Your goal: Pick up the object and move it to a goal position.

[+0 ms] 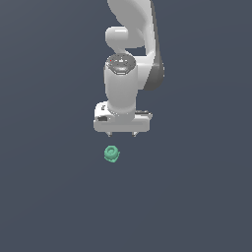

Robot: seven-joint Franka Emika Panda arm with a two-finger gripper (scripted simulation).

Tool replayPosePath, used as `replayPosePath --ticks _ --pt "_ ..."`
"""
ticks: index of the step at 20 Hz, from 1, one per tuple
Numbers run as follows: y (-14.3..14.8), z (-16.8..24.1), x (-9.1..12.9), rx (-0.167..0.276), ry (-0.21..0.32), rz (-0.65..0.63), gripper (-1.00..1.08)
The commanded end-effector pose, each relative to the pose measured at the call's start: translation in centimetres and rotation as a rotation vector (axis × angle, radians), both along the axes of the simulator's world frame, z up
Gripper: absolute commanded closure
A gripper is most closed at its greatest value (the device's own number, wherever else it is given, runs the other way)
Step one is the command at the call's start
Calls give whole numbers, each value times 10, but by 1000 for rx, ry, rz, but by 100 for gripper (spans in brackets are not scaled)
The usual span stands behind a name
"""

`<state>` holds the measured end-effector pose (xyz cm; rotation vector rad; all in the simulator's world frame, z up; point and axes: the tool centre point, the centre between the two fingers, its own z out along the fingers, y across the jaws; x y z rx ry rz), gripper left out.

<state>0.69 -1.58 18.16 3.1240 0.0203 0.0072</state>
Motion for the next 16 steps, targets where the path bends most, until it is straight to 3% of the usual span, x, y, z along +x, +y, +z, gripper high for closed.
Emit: replayPosePath --ticks 1,9,16 --pt "0 0 0 0 0 0 -92" --pt "24 14 1 -7 -25 43 -92" --pt "21 10 2 -5 -24 24 -92"
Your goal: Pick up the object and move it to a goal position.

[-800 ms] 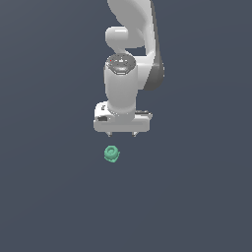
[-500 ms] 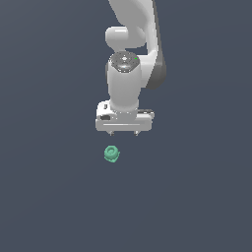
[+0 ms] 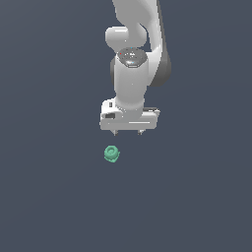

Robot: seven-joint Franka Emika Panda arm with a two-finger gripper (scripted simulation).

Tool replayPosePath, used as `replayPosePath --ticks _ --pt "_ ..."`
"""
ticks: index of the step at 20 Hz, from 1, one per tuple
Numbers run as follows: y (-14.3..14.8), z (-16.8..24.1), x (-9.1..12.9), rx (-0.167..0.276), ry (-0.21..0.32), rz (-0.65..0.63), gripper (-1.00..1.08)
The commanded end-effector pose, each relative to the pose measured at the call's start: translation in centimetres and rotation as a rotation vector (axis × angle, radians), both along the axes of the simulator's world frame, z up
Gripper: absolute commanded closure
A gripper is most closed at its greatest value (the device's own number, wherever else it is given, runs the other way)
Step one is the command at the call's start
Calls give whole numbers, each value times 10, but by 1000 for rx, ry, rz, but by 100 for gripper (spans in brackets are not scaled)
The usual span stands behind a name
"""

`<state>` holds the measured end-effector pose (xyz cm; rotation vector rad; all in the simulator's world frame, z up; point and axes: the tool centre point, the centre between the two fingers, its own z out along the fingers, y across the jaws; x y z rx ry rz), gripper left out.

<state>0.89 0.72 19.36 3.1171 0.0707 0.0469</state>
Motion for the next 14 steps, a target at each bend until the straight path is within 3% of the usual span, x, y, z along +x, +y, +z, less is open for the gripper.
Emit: replayPosePath --ticks 1,14 --pt "-3 -5 1 2 2 -20 -92" --pt "-56 -76 10 28 20 -340 -92"
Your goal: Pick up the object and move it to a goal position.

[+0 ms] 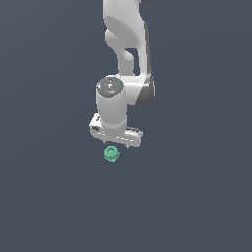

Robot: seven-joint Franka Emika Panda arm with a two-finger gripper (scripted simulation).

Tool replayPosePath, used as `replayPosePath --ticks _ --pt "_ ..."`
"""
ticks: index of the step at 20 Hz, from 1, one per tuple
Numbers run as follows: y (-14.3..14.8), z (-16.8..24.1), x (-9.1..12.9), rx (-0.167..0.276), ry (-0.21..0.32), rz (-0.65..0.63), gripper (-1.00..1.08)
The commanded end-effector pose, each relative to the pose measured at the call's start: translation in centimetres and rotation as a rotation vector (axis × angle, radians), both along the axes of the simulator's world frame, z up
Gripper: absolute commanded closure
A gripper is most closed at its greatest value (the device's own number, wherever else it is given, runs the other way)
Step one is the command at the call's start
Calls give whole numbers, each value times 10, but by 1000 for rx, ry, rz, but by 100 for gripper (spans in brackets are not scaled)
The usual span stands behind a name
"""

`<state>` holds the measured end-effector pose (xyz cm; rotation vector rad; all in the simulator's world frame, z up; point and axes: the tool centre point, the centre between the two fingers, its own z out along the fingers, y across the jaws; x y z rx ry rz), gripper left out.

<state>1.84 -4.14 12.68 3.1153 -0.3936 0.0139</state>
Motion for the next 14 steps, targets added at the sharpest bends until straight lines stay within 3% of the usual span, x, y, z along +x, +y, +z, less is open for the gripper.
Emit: replayPosePath --ticks 1,7,14 --pt "-11 -15 1 2 3 -66 -92" --pt "-27 -35 1 3 8 -154 -92" --pt "-28 -40 0 3 9 -159 -92"
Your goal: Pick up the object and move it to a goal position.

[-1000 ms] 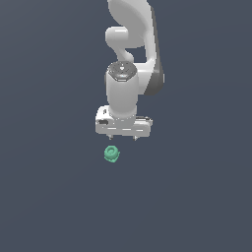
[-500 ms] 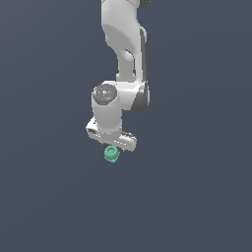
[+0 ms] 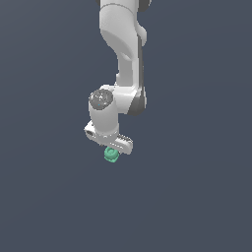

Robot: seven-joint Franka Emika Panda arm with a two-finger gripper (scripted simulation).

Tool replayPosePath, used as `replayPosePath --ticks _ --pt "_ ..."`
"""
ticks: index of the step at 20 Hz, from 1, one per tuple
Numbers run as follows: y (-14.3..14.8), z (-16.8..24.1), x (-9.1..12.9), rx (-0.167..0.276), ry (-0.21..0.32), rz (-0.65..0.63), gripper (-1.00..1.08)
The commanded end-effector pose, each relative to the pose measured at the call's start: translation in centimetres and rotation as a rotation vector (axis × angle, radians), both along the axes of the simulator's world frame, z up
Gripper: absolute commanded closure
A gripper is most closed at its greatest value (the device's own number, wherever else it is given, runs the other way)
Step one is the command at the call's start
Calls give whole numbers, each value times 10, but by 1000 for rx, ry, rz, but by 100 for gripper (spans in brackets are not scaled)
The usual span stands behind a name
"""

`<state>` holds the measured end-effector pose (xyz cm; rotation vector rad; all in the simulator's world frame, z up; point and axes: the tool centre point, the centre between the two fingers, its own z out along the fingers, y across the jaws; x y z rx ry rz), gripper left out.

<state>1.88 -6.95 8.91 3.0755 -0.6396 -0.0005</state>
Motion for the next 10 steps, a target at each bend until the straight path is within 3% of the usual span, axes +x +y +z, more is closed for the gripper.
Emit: replayPosePath --ticks 1,10 --pt "0 -5 0 0 0 0 -92" --pt "0 -46 -1 0 0 -6 -92"
